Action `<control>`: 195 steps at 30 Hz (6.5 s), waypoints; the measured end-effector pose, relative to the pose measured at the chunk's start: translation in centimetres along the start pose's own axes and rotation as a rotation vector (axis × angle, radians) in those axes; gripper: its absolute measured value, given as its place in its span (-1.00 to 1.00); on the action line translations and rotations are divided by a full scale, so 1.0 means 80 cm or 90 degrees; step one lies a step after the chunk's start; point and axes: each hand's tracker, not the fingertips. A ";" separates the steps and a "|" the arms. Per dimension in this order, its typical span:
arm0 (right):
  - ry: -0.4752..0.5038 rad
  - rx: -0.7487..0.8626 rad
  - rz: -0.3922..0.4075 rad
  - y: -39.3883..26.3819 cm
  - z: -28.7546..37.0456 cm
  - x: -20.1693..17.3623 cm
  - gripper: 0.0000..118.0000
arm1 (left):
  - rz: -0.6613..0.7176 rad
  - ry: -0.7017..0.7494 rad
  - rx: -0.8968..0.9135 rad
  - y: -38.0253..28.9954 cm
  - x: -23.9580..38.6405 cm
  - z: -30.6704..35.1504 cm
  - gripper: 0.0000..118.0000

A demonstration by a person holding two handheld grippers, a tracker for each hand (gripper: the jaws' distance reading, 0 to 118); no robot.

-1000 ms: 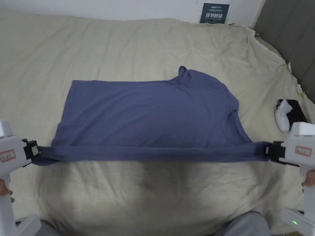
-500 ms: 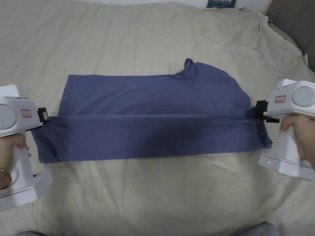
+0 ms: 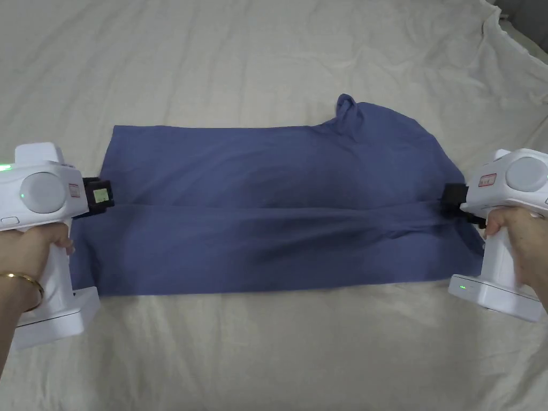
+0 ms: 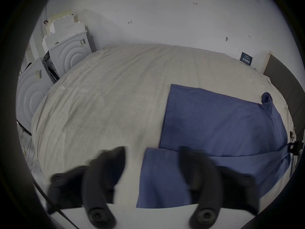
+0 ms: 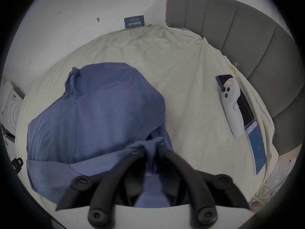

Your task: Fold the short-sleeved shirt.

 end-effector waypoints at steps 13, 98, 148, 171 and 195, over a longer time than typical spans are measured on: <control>0.033 0.392 0.135 -0.058 0.214 0.008 0.84 | -0.099 0.025 0.278 -0.026 -0.015 0.169 0.82; 0.024 -0.103 0.084 -0.054 0.021 0.053 -0.84 | 0.020 -0.066 -0.214 -0.046 -0.041 0.019 0.97; 0.090 -0.092 0.058 -0.227 0.123 0.144 -0.60 | -0.025 -0.055 -0.180 -0.218 -0.116 0.145 -0.06; 0.117 0.610 0.048 -0.215 0.355 0.025 0.28 | -0.030 -0.078 0.453 -0.125 -0.021 0.318 -0.05; 0.117 0.525 0.103 -0.197 0.313 0.010 -1.00 | -0.029 -0.116 0.451 -0.144 -0.003 0.315 -1.00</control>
